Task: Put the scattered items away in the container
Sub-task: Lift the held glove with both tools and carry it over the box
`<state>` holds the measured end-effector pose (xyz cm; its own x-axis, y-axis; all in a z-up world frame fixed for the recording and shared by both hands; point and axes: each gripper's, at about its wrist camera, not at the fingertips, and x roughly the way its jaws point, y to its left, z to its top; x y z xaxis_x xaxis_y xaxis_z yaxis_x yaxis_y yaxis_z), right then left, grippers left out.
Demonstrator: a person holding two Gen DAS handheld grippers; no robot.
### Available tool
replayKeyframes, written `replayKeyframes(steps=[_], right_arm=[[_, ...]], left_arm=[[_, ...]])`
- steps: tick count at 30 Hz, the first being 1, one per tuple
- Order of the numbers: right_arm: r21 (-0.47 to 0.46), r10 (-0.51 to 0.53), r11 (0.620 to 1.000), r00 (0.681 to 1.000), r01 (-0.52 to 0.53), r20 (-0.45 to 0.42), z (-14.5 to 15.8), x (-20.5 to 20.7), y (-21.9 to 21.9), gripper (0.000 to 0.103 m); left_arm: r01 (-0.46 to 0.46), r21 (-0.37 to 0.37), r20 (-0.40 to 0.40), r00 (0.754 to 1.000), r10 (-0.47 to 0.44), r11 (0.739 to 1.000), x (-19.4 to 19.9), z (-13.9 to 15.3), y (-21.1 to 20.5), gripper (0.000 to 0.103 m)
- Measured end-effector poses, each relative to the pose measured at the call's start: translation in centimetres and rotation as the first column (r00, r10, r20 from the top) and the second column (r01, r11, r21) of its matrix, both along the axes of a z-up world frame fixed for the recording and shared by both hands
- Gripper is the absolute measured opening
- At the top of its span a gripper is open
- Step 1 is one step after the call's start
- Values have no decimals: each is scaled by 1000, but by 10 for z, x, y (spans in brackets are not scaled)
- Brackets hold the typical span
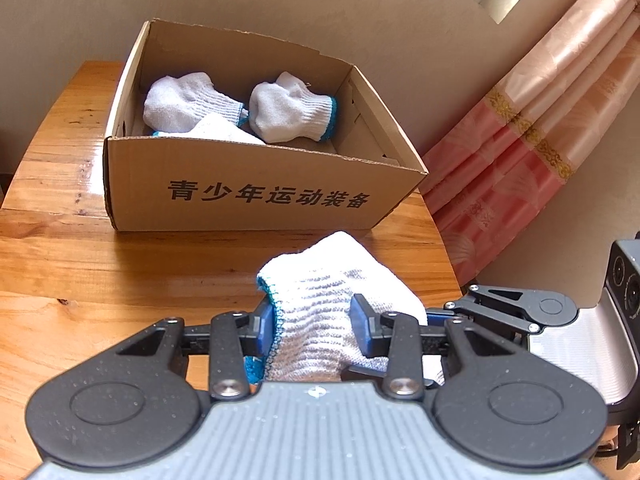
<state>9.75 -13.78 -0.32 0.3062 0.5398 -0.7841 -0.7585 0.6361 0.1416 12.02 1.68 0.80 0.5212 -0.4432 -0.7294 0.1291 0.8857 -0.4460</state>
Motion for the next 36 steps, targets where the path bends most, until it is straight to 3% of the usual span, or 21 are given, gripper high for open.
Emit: replayKeyframes(steps=[22,36], right_arm=[[23,-3,1000,997,1,73,43,20,-7,62],[35,-18,999,989,13,144,79,60,-10,62]], left_arm=[[6,15,92,996,-7,1000,15,47,-13,37],[25,29,163,986,-29,999,55,84,-24,37]])
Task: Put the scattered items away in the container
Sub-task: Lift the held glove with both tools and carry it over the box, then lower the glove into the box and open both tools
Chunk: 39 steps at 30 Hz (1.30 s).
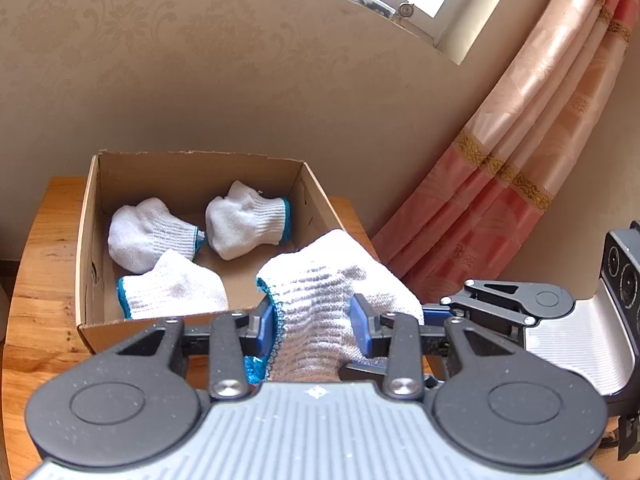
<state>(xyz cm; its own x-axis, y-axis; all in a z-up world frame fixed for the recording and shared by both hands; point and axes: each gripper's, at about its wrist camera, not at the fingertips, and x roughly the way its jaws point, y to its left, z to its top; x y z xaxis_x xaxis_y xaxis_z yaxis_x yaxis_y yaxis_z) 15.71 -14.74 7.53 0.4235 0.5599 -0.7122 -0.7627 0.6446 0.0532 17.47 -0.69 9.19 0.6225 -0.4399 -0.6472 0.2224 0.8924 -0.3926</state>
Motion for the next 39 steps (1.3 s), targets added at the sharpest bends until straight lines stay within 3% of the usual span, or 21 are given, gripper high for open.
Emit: replayKeyframes(steps=[19,25,39], right_arm=[[-25,-28,999,999,28,-34,-15,87,11,62],[-45,-37,998,996,34,-82,-31,115,16,62],[-107,-54,994,979,33,-199,-68,140,23,62]], left_arm=[[-8,-44,-44,999,6,999,89,-21,0,37],[-38,-85,-117,993,28,996,116,-45,2,37],[-61,-83,-254,966,39,995,137,-87,-3,38]])
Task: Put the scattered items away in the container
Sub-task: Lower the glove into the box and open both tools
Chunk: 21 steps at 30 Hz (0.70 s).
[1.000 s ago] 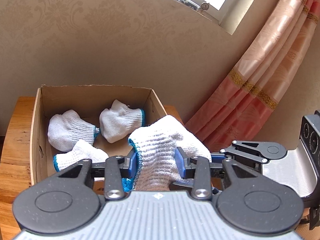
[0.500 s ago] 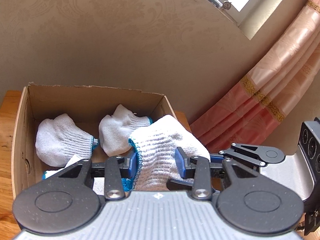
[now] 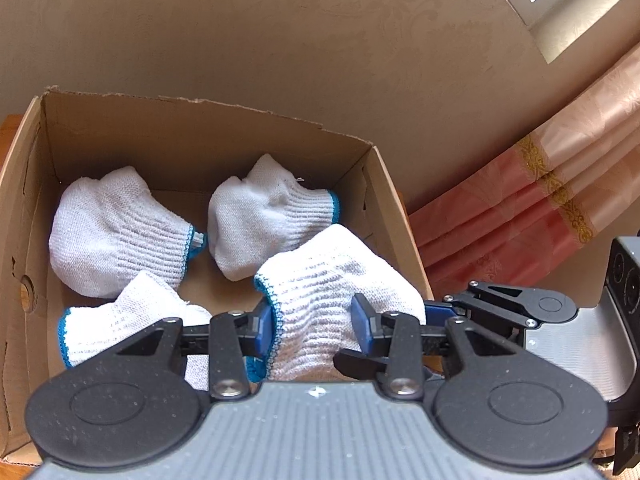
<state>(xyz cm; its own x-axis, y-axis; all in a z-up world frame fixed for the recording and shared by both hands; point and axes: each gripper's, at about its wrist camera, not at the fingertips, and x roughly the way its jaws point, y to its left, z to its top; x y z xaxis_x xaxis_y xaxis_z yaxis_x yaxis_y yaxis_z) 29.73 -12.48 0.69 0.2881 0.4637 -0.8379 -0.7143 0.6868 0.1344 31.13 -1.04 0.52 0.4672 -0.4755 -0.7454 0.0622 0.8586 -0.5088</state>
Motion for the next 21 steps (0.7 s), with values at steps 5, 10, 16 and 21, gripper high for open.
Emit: replayKeyframes(steps=[5,10,16,21], right_arm=[[-14,5,1000,1000,-5,-20,-3,0,-1,62],[-26,4,1000,1000,-4,-23,-4,0,-4,63],[-43,10,999,1000,-12,-28,-3,0,-2,67],[-49,15,999,1000,-16,-22,-2,-1,0,69]], left_arm=[[15,-2,-26,1000,-15,1000,1,-7,-2,39],[25,-2,-45,999,-25,1000,3,-11,-4,41],[28,32,-97,995,-25,999,8,-19,-6,55],[27,67,-98,995,-20,997,9,-20,-5,55]])
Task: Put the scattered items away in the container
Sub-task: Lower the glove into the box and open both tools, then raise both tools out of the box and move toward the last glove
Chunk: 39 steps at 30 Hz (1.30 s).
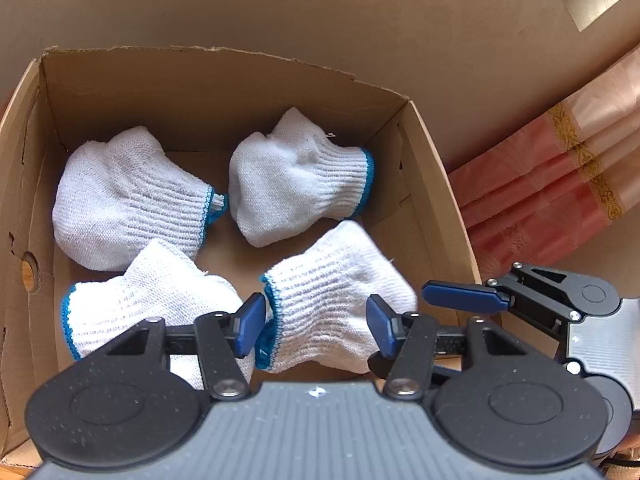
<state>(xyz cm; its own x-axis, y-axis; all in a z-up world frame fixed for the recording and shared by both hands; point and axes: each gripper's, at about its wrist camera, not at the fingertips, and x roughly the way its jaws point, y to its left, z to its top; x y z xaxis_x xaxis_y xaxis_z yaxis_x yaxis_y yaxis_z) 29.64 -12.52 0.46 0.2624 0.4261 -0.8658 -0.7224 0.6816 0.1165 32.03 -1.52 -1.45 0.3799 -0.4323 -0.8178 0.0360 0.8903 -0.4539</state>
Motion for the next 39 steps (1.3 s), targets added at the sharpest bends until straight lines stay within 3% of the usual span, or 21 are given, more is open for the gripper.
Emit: replayKeyframes(steps=[8,12,14,24,33,39], right_arm=[[22,-21,1000,1000,20,12,9,0,-6,72],[51,-43,998,999,42,18,17,-1,-14,72],[56,-50,997,998,48,35,23,-6,-17,78],[99,-87,992,992,78,90,52,-51,-44,86],[100,-122,988,989,113,83,42,-105,-74,91],[66,-142,988,988,137,66,24,-135,-90,91]], left_arm=[[-4,44,75,997,0,999,-2,19,2,57],[8,95,144,989,-21,995,-13,33,1,63],[15,135,184,982,-40,991,-21,42,-1,67],[101,263,313,932,-184,959,-86,71,-13,78],[164,303,335,904,-266,939,-157,65,-28,80],[213,384,307,888,-342,898,-192,48,-49,81]])
